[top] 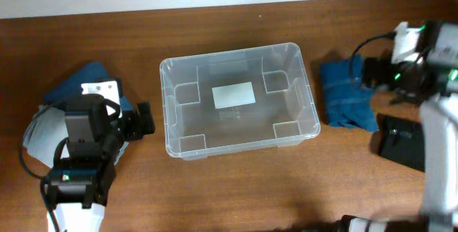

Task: Pack container
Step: 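Reach the right gripper to the folded teal cloth and grasp it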

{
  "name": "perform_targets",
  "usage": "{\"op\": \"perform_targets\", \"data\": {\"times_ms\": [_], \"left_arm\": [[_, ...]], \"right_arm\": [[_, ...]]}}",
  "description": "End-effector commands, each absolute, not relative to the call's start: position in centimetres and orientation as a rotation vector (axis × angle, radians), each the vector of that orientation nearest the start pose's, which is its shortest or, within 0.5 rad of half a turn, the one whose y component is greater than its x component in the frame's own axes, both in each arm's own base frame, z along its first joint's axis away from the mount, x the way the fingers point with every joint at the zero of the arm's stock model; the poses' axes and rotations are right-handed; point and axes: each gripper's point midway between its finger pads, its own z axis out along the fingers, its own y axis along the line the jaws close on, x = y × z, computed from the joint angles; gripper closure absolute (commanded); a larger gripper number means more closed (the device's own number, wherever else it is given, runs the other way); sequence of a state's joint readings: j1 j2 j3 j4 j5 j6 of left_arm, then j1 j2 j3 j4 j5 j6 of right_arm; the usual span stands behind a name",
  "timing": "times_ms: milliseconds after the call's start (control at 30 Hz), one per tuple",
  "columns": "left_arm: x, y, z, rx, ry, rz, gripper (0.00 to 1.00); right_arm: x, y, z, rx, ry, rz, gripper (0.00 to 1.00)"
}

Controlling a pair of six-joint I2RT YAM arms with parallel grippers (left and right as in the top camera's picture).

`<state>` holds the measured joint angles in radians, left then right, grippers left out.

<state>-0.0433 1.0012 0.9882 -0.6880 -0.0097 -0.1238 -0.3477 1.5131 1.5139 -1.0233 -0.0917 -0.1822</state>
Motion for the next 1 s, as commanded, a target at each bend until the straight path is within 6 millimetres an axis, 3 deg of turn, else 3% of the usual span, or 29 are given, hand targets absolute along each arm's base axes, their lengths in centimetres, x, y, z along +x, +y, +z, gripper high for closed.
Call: {"op": "perform_targets", "data": {"times_ms": [0,133,267,400,433,467,533,600,667,800,833,867,900,967], "left_arm": [[31.4,-1.2,24.2,-0.086,2.257,-0.081,0.01],[31.4,-1.2,24.2,-0.086,2.255,-0.082,0.01],[31.5,-1.2,24.3,-0.086,2.252,-0.082,0.01],[31.5,-1.2,24.3,-0.086,2.251,-0.082,0.01],[31.5,-1.2,24.3,-0.085,2.251,-0.083,0.01],[31.5,-1.2,24.3,-0.086,2.251,-0.083,0.01],[31.5,-1.2,24.3,-0.085,2.251,-0.083,0.01],[31.5,-1.2,24.4,-0.086,2.248,-0.083,0.0],[31.5,-1.2,24.4,-0.085,2.248,-0.083,0.01],[31.5,-0.9,24.3,-0.094,2.249,-0.064,0.01],[31.4,-0.3,24.2,-0.114,2.254,-0.022,0.01],[31.4,0.0,24.2,-0.123,2.256,-0.005,0.01],[31.2,0.6,24.0,-0.143,2.265,0.017,0.01],[30.8,1.9,23.6,-0.191,2.282,0.039,0.01]], "right_arm": [[37.5,-13.5,19.2,0.174,2.642,0.119,0.02],[38.1,-14.5,12.7,0.211,2.744,0.327,0.02],[39.5,-11.8,5.5,0.176,2.777,0.688,0.02],[39.7,-10.6,1.1,0.186,2.824,0.784,0.01],[39.6,-10.2,-0.2,0.189,2.846,0.807,0.08],[39.5,-10.0,-0.6,0.187,2.853,0.817,0.21],[39.5,-9.8,-0.8,0.185,2.857,0.821,0.55],[39.7,-9.8,-0.2,0.188,2.847,0.819,0.82],[39.9,-9.8,1.0,0.189,2.831,0.83,0.96],[40.7,-10.2,5.4,0.185,2.815,0.812,0.96],[41.2,-10.5,8.9,0.166,2.79,0.782,0.96],[41.4,-10.6,10.4,0.159,2.778,0.769,0.96],[41.7,-10.8,14.8,0.129,2.734,0.72,0.96],[41.7,-10.6,19.4,0.095,2.679,0.663,0.96]]}}
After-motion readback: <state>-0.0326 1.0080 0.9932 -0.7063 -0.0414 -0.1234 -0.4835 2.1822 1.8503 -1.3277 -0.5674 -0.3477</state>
